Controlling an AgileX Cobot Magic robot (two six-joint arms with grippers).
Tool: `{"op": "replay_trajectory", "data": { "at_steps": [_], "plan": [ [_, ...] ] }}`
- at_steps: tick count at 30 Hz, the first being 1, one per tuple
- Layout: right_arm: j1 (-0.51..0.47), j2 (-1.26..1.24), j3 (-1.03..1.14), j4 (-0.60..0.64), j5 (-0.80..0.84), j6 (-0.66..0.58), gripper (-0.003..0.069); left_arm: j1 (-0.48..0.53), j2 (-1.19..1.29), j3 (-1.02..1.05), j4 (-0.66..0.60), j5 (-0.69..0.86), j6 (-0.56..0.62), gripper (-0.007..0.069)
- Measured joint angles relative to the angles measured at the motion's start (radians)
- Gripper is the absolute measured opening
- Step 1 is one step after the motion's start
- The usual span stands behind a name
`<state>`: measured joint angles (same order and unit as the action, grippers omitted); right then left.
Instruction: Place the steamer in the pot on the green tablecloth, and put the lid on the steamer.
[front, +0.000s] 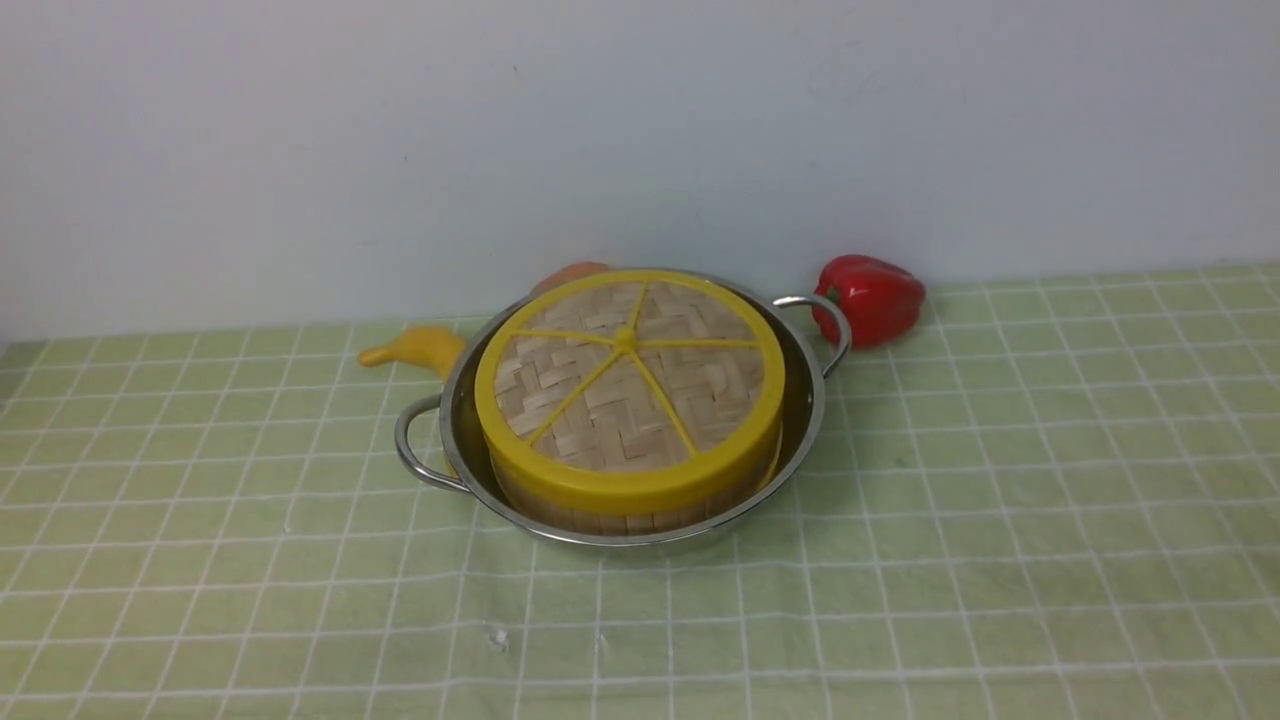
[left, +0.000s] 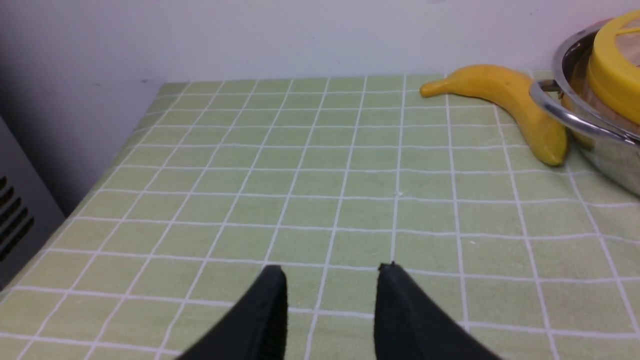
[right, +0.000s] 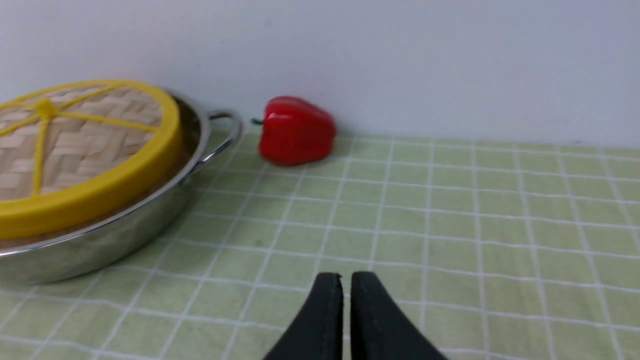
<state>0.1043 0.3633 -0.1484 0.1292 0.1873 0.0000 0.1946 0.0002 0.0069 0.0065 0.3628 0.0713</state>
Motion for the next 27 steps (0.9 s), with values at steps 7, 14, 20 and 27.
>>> {"op": "replay_trajectory", "data": {
  "at_steps": [7,14,20,27],
  "plan": [
    [-0.047,-0.285,0.150,-0.005,0.021,0.000,0.0069,0.000,0.000,0.000,0.000,0.000,0.000,0.0243],
    [-0.047,-0.358,0.158,0.003,0.143,0.000,0.0095,0.000,-0.001,0.000,0.000,0.001,0.000,0.0243],
    [-0.047,-0.357,0.158,0.004,0.141,0.000,0.0117,0.000,-0.001,0.000,0.000,0.001,0.000,0.0243],
    [-0.047,-0.357,0.158,0.004,0.141,0.000,0.0142,0.000,-0.001,0.000,0.000,0.001,0.000,0.0244]
  ]
}}
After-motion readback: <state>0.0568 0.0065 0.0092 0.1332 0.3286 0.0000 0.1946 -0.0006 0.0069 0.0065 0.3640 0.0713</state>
